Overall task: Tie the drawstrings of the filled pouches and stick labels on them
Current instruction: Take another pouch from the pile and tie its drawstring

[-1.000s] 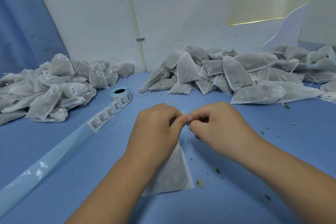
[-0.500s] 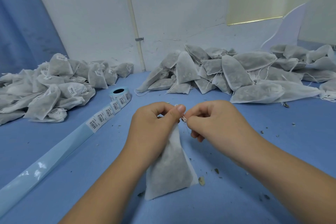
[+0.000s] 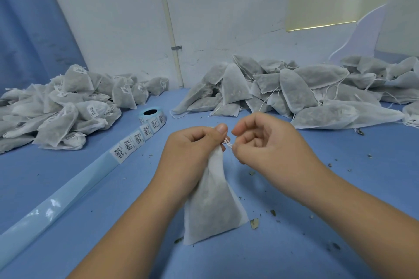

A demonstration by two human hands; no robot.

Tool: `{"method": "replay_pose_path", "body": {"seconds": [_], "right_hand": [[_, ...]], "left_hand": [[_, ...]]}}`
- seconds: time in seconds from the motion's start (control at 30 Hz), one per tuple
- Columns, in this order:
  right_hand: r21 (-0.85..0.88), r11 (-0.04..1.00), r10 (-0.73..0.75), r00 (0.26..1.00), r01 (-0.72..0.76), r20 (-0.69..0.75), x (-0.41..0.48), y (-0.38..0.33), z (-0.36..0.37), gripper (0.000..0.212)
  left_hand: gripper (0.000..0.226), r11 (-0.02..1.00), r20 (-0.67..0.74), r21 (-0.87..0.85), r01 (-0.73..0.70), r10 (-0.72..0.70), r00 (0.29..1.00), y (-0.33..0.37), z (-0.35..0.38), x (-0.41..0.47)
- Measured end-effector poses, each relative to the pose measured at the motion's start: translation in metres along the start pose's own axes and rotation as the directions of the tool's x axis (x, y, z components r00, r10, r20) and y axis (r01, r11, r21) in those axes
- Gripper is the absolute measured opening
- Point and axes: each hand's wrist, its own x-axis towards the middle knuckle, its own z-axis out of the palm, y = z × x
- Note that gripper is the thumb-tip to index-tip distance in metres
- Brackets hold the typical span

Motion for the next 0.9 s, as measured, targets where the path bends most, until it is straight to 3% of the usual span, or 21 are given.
{"method": "replay_pose_path", "body": {"seconds": [0.27,0.53,0.9], "right_hand": [[-0.022,0.992,-0.129,0.987,0.127,-0.095,0.0019,0.0038,0.0018,0.023],[0.064,0.99,-0.118,0.989,0.123,-0.088,0.0025,0.0026,-0.0003,0.023],[0.113,0.989,-0.091,0.993,0.099,-0.073,0.002,0.0004,-0.0031,0.022]], "left_hand": [[0.028,1.0,0.012,-0.012,-0.019,0.019,1.0,-0.0007,-0.0012,0.0006],[0.027,0.998,0.097,-0.05,0.034,-0.029,0.995,0.002,-0.0033,0.0009],[0.026,0.994,0.138,-0.106,-0.006,0.02,0.99,-0.0003,-0.0043,0.0025]]}}
